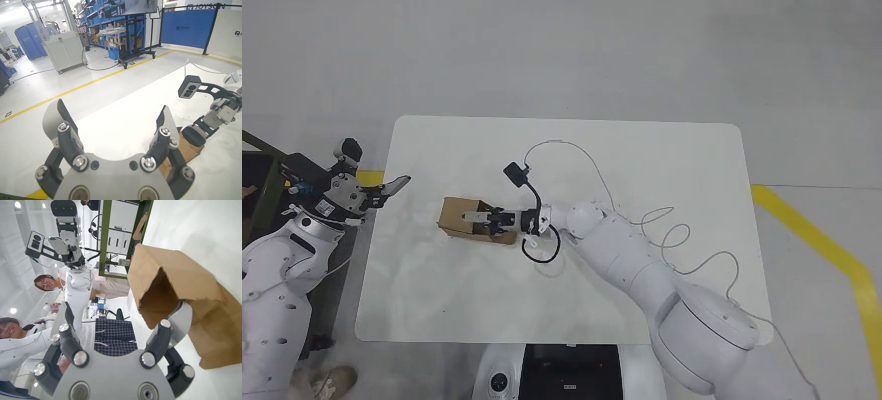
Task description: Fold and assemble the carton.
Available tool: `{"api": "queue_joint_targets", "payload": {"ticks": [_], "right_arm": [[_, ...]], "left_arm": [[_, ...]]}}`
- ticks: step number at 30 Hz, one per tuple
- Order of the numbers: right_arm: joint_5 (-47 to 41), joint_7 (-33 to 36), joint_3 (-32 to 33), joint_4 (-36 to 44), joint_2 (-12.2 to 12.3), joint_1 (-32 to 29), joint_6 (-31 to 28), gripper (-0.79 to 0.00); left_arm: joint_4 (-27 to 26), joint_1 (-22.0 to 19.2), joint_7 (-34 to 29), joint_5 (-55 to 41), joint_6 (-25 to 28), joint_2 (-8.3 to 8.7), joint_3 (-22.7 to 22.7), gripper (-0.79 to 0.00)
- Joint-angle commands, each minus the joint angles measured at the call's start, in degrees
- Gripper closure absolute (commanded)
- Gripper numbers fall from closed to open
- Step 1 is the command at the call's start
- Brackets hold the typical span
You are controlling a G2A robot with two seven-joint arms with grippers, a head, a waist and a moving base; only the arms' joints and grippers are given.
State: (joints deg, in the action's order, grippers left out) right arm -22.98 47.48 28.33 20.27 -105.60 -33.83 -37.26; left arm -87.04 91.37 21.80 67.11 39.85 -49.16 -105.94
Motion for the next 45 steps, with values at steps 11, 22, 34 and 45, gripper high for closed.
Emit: {"api": "queue_joint_targets", "payload": {"ticks": [11,22,34,45], "right_arm": [[0.1,3.5,1.8,-3.4,0.1,-0.7,1.5,-0.785],[2.7,2.2,3.3,-4.1,1.4,-0.9,4.1,-0.785],[5.8,0.6,6.1,-2.9,4.5,0.1,4.4,-0.785],[6.7,-4.5,10.7,8.7,8.5,-3.3,4.9,-0.785]], "left_arm": [[0.0,0.0,0.0,0.0,0.0,0.00,0.0,-0.785],[0.0,0.0,0.0,0.0,0.0,0.00,0.0,-0.785],[0.0,0.0,0.0,0.0,0.0,0.00,0.0,-0.785],[0.0,0.0,0.0,0.0,0.0,0.00,0.0,-0.785]]}}
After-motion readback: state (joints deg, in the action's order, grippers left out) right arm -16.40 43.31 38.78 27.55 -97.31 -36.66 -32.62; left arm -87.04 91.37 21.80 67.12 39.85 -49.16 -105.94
